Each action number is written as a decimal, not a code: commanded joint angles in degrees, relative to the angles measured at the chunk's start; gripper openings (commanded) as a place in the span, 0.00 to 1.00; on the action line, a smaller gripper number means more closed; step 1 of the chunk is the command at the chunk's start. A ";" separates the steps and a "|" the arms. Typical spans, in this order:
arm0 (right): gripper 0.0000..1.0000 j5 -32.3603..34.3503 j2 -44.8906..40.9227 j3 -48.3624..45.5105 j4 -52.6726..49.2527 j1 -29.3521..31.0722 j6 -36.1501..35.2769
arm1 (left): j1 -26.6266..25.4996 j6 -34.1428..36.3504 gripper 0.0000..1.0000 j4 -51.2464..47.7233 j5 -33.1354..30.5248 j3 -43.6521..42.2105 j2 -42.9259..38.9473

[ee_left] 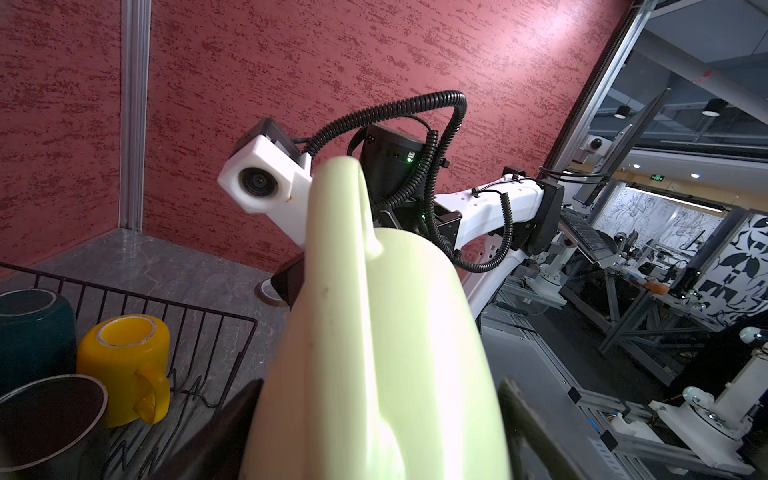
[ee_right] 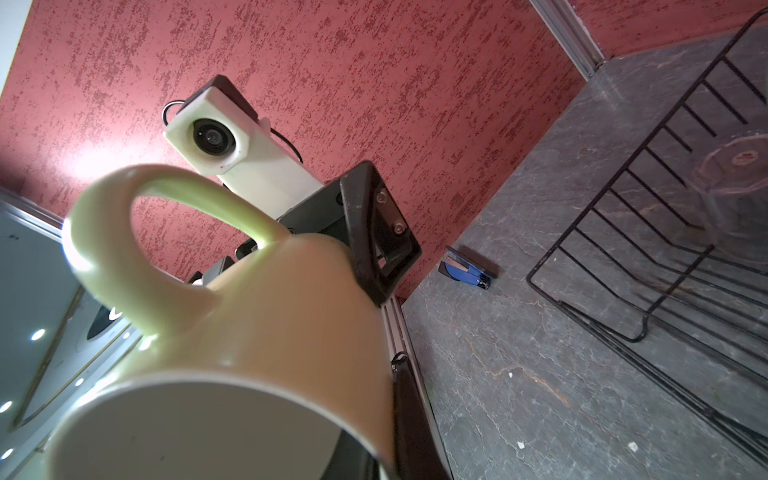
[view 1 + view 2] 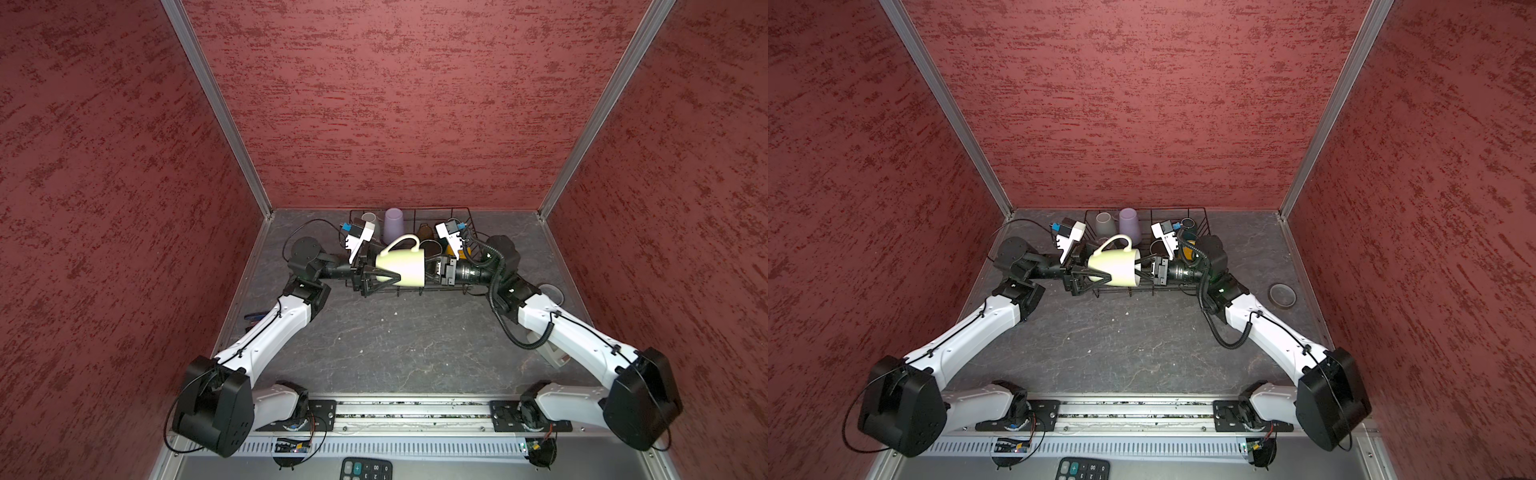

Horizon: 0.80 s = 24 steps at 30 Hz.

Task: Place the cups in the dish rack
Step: 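Grasp the pale green mug's base with the left gripper while the right holds it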

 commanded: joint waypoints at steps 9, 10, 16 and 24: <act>0.00 -2.55 0.54 -0.74 12.07 0.25 2.08 | -3.44 1.80 0.78 -2.48 6.80 3.08 1.75; 0.00 -2.65 0.79 -0.72 12.46 0.26 2.16 | -3.69 2.29 0.78 -3.23 7.33 3.25 1.86; 0.00 -4.14 3.00 -1.06 17.61 0.29 4.94 | -5.27 8.56 0.85 -10.56 9.33 3.98 1.45; 0.00 -4.96 4.04 -1.02 20.09 0.36 6.39 | -6.44 16.23 0.82 -21.08 10.73 5.89 1.16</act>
